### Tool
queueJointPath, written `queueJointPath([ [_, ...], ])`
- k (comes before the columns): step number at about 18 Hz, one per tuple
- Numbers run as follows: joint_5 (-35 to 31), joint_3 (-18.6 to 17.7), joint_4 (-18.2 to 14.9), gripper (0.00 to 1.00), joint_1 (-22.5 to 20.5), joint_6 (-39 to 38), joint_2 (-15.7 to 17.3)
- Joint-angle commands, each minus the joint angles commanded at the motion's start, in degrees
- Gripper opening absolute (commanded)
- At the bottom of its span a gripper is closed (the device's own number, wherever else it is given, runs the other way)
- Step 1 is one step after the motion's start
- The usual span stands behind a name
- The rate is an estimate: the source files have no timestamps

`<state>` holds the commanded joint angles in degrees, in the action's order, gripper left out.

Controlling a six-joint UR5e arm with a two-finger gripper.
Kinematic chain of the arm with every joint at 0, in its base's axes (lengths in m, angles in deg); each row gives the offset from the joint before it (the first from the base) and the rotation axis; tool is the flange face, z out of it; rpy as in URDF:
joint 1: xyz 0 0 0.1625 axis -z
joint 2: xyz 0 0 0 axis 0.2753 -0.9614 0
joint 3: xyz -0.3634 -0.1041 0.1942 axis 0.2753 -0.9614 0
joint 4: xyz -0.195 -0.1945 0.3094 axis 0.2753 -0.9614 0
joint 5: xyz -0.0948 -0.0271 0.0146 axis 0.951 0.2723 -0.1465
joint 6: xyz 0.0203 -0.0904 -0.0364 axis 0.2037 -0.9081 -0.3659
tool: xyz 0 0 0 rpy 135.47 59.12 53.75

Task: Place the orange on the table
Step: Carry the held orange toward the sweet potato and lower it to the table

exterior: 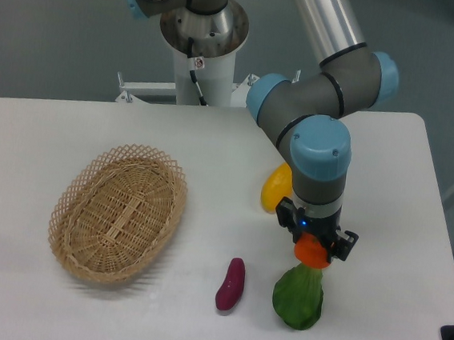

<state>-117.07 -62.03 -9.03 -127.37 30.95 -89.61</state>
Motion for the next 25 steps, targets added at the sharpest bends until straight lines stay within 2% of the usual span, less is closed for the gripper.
queueJointPath([
  [14,-0.3,-0.8,0.0,0.49,0.1,-0.7,0.1],
  [18,-0.5,-2.2,0.1,0.49,0.8,-1.1,0.2],
  [20,-0.6,-3.0,0.2,0.49,2.5,-1.9,0.4],
  [25,-0.5,-7.4,1.1,0.49,3.9,-3.5,1.0],
])
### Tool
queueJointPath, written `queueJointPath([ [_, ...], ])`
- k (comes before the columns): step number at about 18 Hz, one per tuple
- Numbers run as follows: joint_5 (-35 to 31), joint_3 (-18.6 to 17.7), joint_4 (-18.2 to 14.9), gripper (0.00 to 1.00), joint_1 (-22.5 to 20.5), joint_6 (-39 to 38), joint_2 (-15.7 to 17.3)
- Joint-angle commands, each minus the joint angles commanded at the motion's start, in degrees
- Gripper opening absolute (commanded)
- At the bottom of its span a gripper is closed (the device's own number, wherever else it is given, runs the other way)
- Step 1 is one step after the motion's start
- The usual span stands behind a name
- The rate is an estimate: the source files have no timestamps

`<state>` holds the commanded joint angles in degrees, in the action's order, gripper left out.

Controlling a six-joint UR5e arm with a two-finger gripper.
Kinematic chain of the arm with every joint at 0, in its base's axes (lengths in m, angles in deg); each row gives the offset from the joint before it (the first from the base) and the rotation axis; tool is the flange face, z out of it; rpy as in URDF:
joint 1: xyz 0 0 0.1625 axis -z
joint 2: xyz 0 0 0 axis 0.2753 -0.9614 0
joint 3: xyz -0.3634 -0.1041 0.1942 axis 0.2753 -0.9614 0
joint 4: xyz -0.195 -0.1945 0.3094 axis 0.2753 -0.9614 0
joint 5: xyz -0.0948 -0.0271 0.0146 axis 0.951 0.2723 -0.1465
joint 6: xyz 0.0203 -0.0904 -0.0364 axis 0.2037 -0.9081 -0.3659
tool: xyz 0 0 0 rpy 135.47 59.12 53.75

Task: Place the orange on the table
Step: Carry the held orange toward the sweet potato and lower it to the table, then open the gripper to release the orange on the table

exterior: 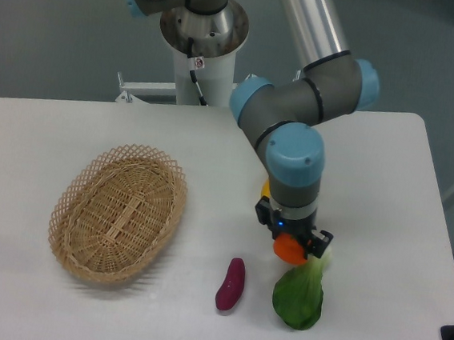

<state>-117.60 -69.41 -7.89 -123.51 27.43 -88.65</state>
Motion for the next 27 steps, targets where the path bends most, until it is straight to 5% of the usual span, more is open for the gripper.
queueJointPath([
  [6,0.1,-5.9,-0.1,0.49,1.8,0.3,3.0],
  [17,-5.2,-9.4,1.8,0.49,5.5,-0.6,3.4],
  [21,-5.2,-9.2,2.8,0.74,5.5,-0.2,3.2],
  [23,-5.1,-9.1,3.4,1.00,5.5,-0.2,3.1],
  [27,-5.1,-8.8,3.8,1.00,5.5,-0.8,3.1],
])
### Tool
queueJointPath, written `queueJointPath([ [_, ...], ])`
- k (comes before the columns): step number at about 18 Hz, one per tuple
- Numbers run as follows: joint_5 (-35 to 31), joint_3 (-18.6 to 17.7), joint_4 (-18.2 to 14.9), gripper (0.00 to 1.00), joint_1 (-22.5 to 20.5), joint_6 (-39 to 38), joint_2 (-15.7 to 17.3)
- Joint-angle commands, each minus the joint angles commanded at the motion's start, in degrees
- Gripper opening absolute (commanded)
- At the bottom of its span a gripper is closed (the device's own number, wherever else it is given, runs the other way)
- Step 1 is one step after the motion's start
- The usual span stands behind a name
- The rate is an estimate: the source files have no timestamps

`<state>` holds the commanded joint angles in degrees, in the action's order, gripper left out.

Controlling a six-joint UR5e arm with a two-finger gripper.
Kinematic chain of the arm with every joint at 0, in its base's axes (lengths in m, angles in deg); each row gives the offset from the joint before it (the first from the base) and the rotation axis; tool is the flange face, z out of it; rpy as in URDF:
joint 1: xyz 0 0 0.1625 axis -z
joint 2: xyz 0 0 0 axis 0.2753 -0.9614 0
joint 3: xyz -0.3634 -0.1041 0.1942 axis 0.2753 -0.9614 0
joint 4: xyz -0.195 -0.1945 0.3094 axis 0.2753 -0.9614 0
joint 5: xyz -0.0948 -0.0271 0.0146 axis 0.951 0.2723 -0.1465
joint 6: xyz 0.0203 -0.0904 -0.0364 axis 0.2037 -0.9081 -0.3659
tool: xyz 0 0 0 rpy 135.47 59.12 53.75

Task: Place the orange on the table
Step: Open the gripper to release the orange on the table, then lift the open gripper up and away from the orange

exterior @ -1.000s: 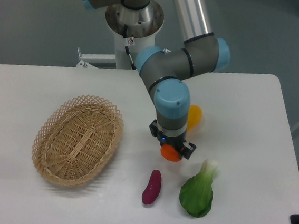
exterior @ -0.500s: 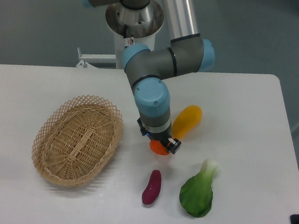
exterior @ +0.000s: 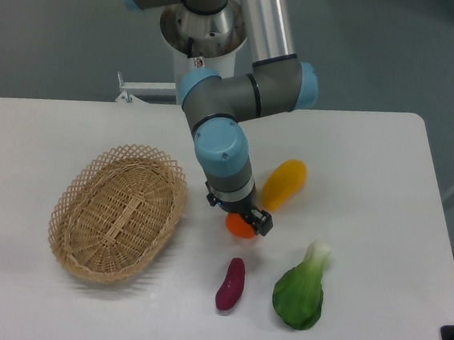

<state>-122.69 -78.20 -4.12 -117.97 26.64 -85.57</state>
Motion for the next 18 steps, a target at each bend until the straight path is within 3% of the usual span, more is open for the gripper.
queueJointPath([
  [4,0.3,2.6,0.8,1.00,-0.6,-0.1,-0.2],
  [11,5.2,8.3,0.4,1.00,-6.7,0.6,-0.4],
  [18,8.8,14.2,0.2,1.00,-11.4,2.2,-3.5],
])
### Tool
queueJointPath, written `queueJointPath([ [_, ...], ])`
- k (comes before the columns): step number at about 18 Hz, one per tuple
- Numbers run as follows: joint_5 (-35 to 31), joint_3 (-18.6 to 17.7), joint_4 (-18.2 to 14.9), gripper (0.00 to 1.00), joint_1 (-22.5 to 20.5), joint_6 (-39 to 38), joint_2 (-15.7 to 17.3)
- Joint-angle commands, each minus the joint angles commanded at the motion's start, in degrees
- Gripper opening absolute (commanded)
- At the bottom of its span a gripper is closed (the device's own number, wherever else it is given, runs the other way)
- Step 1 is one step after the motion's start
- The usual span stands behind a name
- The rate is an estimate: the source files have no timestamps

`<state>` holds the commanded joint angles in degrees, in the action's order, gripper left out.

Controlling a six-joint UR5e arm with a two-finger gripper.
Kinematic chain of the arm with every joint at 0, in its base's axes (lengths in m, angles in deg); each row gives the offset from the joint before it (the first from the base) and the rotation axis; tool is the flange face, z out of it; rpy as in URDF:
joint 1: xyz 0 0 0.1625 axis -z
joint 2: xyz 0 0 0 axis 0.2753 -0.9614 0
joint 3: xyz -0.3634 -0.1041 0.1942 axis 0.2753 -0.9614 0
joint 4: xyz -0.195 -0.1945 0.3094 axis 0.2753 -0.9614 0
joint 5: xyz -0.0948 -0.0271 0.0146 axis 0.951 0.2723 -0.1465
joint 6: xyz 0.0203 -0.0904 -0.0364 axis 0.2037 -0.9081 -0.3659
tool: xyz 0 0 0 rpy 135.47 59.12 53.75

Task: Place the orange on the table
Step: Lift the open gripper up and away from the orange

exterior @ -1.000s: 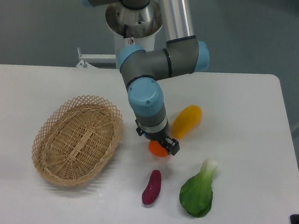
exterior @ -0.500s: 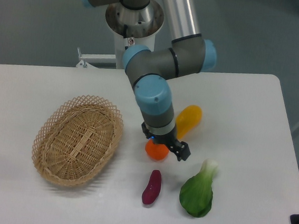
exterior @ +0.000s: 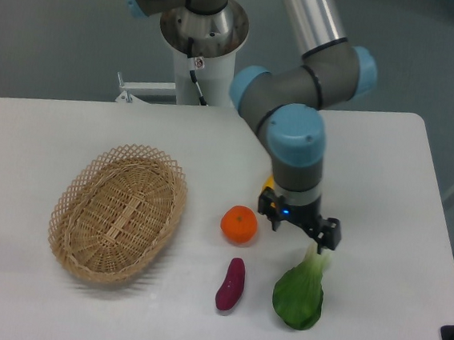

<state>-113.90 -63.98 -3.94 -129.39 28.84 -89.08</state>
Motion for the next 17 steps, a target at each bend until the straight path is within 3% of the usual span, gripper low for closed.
queueJointPath([
  [8,-0.1,1.6,-0.4,1.00,-0.7,4.5,-0.2],
  [14,-0.1,7.6,-7.7,1.00,-1.4,5.1,-2.6],
  [17,-0.1,8.8,-9.0,1.00,-1.4,5.1,-3.1],
])
